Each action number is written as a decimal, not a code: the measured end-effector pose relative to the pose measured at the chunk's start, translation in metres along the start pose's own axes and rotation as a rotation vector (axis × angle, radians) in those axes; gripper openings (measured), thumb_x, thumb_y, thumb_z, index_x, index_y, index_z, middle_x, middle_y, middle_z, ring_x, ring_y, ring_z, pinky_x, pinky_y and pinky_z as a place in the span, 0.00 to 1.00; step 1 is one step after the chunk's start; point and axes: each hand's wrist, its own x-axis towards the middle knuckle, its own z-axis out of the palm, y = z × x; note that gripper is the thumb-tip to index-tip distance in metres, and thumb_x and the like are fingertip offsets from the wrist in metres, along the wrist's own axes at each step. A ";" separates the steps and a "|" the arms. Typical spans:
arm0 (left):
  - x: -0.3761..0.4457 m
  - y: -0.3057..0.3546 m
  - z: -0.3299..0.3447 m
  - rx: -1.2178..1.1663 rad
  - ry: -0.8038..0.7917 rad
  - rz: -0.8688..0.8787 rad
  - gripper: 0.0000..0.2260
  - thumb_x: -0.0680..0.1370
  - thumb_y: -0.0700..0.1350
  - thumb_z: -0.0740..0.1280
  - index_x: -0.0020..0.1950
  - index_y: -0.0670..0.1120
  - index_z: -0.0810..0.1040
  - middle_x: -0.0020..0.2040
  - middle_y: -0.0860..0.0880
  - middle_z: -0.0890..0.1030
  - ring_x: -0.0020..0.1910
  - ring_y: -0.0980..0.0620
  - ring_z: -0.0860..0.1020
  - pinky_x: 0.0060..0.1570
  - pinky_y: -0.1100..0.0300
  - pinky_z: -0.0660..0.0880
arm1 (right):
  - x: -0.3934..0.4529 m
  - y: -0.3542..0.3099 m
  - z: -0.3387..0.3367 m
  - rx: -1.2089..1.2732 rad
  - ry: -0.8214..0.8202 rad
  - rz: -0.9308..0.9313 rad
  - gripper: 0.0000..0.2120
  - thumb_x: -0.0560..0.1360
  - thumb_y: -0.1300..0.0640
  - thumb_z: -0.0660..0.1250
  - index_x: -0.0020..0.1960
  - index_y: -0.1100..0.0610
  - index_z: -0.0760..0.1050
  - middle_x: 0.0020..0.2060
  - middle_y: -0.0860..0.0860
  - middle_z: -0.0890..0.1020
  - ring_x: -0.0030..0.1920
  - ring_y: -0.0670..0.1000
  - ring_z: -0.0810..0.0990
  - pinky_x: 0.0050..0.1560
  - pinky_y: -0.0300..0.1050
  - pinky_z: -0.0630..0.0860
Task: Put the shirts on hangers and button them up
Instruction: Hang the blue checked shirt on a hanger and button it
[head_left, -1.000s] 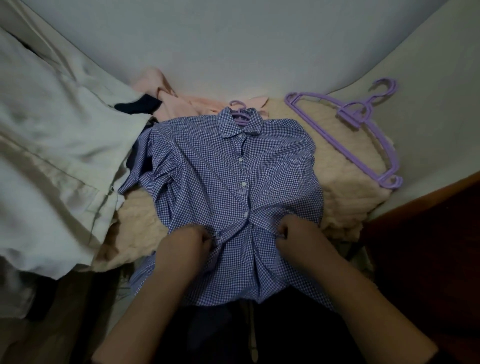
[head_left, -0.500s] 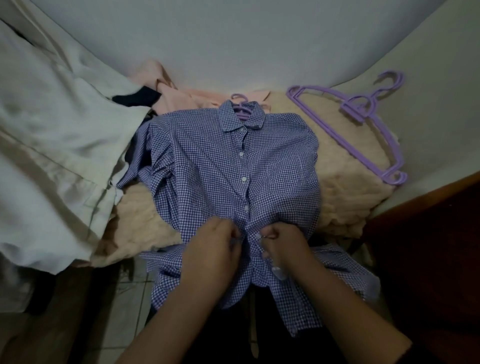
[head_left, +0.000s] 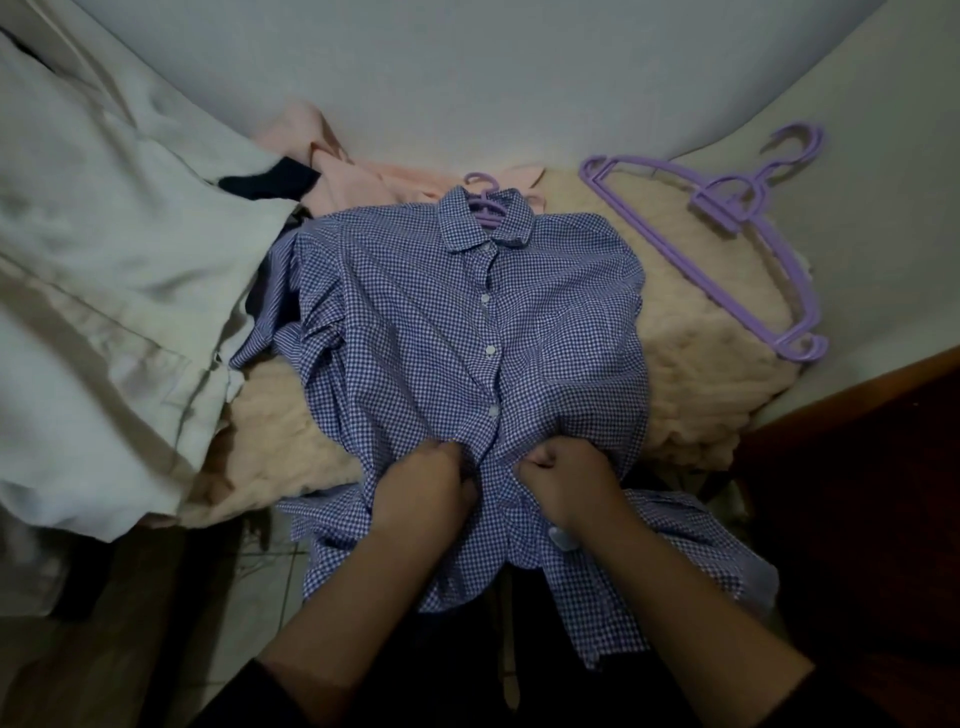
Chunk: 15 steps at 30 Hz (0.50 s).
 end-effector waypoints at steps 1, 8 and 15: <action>-0.002 0.000 -0.001 -0.025 0.014 -0.003 0.10 0.76 0.50 0.64 0.53 0.47 0.78 0.51 0.48 0.77 0.50 0.47 0.77 0.48 0.56 0.73 | -0.002 -0.001 0.000 0.001 -0.001 -0.001 0.17 0.74 0.57 0.66 0.28 0.57 0.68 0.25 0.51 0.72 0.31 0.52 0.73 0.37 0.45 0.71; -0.027 0.011 -0.023 -0.857 0.038 -0.220 0.10 0.74 0.44 0.71 0.33 0.47 0.77 0.25 0.55 0.77 0.24 0.61 0.72 0.27 0.67 0.69 | -0.017 -0.009 -0.005 0.070 0.007 -0.069 0.17 0.75 0.55 0.67 0.33 0.66 0.71 0.28 0.59 0.75 0.30 0.54 0.73 0.33 0.46 0.70; -0.033 0.015 -0.024 -1.115 -0.042 -0.330 0.02 0.75 0.40 0.70 0.42 0.43 0.82 0.27 0.53 0.77 0.24 0.60 0.71 0.26 0.68 0.69 | -0.027 -0.021 -0.016 0.300 -0.109 -0.020 0.16 0.75 0.60 0.66 0.43 0.75 0.72 0.29 0.60 0.71 0.28 0.52 0.70 0.24 0.35 0.66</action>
